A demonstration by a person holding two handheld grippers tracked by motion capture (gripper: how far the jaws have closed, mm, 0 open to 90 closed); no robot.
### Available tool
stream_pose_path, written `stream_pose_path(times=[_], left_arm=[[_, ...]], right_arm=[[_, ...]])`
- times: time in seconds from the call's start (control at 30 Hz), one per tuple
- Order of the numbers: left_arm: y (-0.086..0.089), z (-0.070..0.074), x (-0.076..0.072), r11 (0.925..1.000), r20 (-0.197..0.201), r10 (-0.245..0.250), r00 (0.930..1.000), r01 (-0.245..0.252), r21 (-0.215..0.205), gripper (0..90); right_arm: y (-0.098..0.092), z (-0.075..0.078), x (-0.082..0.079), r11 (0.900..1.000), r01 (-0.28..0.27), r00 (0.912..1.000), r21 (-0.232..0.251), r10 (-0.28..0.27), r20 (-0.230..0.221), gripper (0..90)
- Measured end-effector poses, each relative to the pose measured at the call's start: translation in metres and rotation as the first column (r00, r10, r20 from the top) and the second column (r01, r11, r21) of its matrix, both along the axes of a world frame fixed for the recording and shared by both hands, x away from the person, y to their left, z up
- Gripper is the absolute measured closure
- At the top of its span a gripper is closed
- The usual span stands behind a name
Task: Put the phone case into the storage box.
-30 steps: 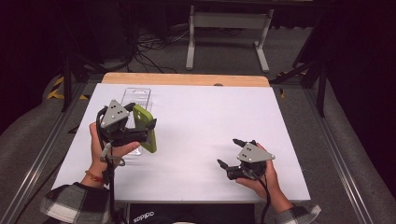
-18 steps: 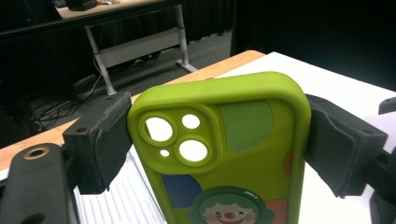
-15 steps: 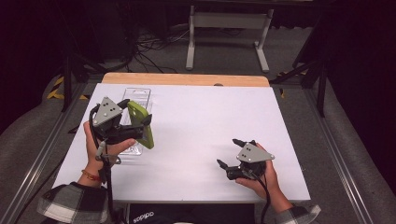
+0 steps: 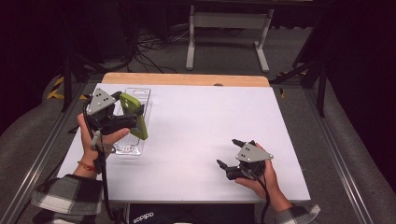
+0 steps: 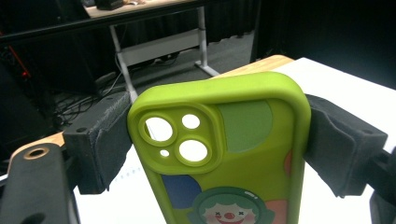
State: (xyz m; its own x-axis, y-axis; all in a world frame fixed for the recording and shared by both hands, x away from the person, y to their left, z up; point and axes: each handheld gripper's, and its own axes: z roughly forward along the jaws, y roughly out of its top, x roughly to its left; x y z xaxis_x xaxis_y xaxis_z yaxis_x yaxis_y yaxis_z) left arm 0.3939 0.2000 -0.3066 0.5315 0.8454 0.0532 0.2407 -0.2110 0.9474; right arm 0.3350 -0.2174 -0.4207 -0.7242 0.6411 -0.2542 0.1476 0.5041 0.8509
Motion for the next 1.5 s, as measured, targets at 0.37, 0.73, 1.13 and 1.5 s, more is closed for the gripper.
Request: stream_pose_path(times=[0.37,0.73,1.13,1.5], left_arm=[[0.006,-0.002,0.040,0.9986,-0.056,0.046,0.9974,-0.044,0.028,15.6],[0.001,-0.003,0.077,0.9937,-0.065,0.091,0.9937,-0.086,0.071,15.6],[0.006,-0.009,0.118,0.9835,-0.087,0.176,0.9806,-0.171,0.060,15.6],[-0.003,-0.020,0.159,0.9627,-0.114,0.257,0.9597,-0.244,0.117,15.5]], right_arm=[[0.001,-0.003,0.002,1.000,0.002,0.9999,-0.013,-0.002,-0.011,14.4],[0.003,-0.007,0.003,1.000,-0.006,0.9995,-0.023,0.005,-0.032,14.3],[0.006,-0.012,0.005,0.999,-0.025,0.9980,-0.044,0.023,-0.058,14.1],[0.008,-0.016,0.007,0.997,-0.049,0.9956,-0.062,0.044,-0.083,14.0]])
